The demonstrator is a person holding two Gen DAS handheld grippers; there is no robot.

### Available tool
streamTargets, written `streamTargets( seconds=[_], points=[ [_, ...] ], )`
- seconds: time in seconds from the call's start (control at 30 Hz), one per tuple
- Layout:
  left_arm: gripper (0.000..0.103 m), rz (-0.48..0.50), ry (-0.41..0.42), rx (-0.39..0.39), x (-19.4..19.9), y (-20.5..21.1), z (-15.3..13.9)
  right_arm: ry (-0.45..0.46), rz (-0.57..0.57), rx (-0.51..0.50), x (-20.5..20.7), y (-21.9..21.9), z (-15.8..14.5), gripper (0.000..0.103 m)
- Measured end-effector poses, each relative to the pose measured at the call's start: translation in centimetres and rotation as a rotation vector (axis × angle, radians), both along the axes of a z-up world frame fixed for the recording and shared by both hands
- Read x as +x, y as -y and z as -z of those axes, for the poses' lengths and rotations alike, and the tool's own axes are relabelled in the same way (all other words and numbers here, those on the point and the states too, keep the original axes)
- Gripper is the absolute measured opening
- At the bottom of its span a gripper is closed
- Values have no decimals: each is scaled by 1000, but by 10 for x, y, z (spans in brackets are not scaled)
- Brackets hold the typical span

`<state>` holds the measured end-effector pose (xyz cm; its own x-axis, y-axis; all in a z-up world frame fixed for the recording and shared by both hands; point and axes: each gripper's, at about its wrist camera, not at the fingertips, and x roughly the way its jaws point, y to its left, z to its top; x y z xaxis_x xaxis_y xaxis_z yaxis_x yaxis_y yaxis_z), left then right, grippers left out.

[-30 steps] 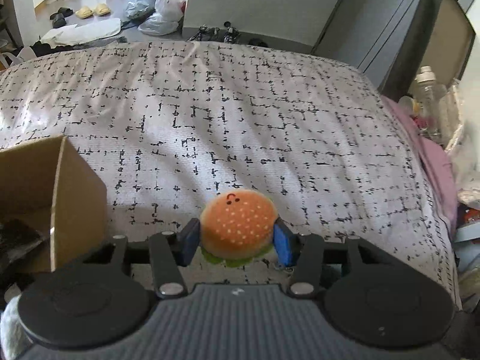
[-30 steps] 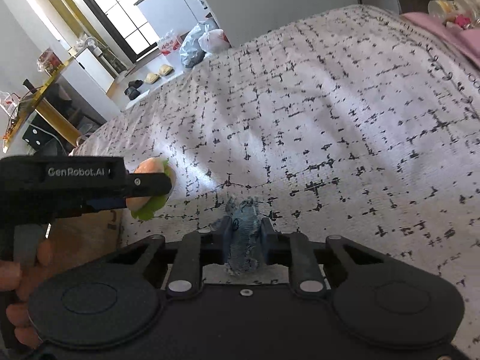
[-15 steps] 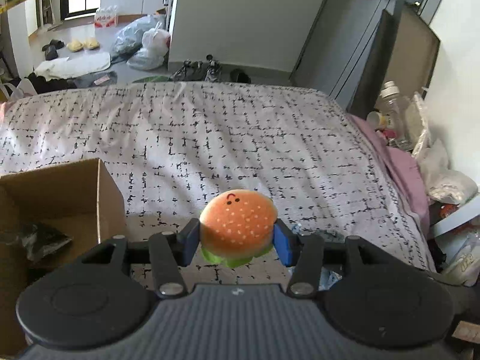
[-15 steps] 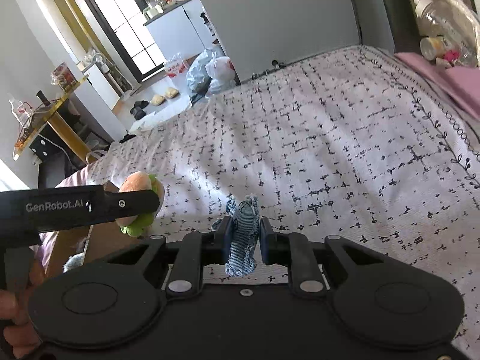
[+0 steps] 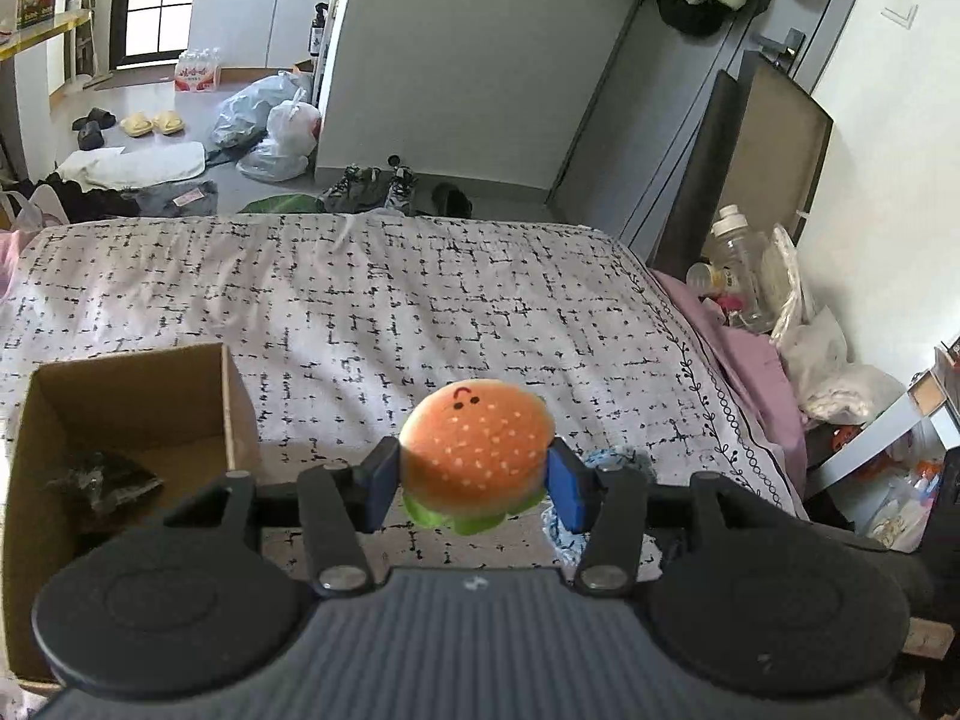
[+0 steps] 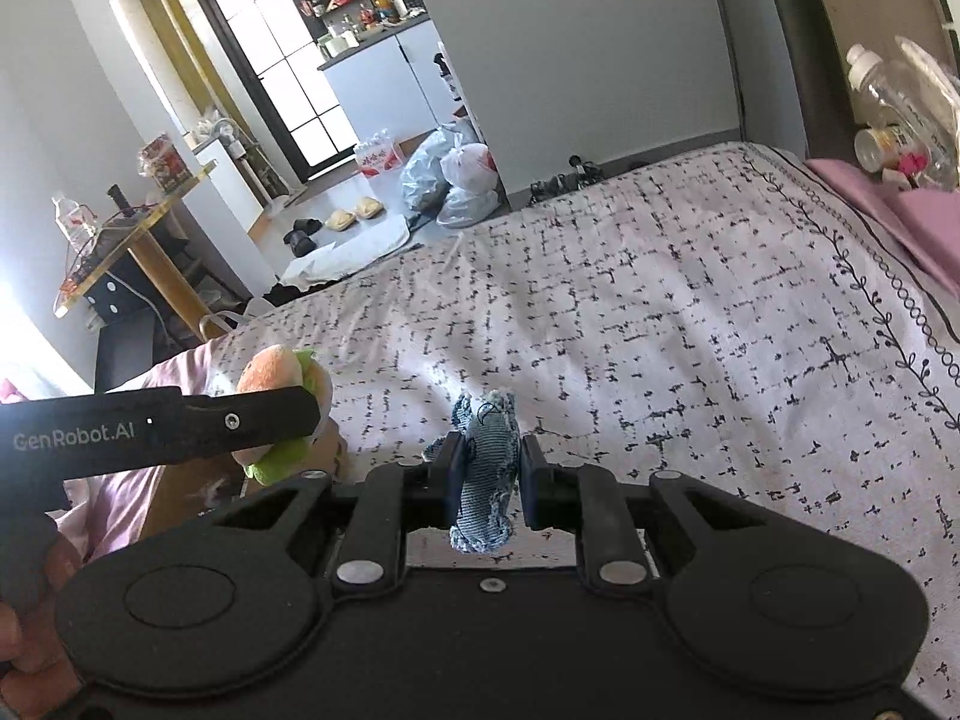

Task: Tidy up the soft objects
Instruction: 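Lift both plush toys and carry them over the box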

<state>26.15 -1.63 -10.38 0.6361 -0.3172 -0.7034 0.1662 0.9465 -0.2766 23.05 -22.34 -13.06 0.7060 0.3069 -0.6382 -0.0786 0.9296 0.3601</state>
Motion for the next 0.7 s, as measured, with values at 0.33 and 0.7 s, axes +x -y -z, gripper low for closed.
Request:
streamTargets(
  seconds=[0.33, 0.7],
  points=[
    [51, -44, 25, -2, -9, -31, -9, 39, -16, 1, -4, -23, -13, 19],
    [51, -159, 49, -31, -15, -92, -12, 71, -83, 18, -1, -68, -22, 19]
  ],
)
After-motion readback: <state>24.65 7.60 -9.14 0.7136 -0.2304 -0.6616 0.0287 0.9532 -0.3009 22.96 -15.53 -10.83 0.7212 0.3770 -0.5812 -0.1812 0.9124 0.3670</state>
